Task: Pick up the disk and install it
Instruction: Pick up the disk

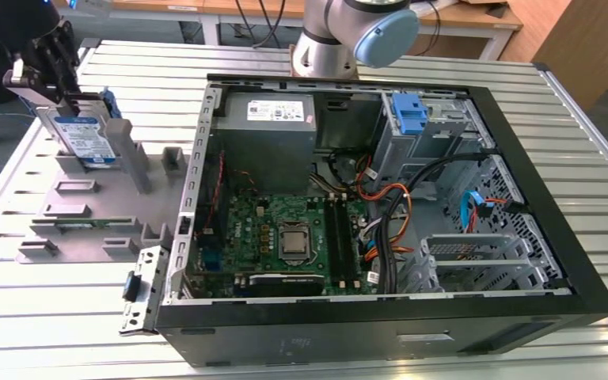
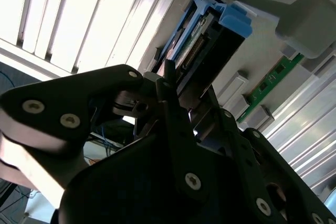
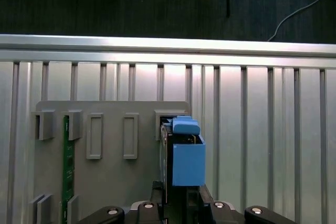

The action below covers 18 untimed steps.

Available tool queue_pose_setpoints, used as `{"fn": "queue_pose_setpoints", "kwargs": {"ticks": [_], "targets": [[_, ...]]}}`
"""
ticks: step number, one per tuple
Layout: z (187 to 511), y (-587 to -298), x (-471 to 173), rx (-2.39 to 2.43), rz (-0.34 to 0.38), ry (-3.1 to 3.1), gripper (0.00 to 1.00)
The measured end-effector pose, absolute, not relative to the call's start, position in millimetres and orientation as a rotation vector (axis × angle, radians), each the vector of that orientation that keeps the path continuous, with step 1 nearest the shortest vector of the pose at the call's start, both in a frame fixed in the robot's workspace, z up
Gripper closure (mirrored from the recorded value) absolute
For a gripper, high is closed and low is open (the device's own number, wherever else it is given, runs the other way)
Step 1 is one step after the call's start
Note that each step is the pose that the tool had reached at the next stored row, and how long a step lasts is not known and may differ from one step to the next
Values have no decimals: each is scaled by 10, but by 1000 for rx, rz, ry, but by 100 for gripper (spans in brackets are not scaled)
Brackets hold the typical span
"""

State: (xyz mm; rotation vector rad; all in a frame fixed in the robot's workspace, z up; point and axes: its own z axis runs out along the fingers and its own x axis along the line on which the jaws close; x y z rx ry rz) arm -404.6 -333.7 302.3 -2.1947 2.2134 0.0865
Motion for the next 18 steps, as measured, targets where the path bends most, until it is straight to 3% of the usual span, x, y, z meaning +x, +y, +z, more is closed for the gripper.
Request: {"fn": "queue_pose_setpoints", "kwargs": {"ticks": [18], "targets": [[3022, -3344, -4063, -2180, 76, 2234, 65]]}}
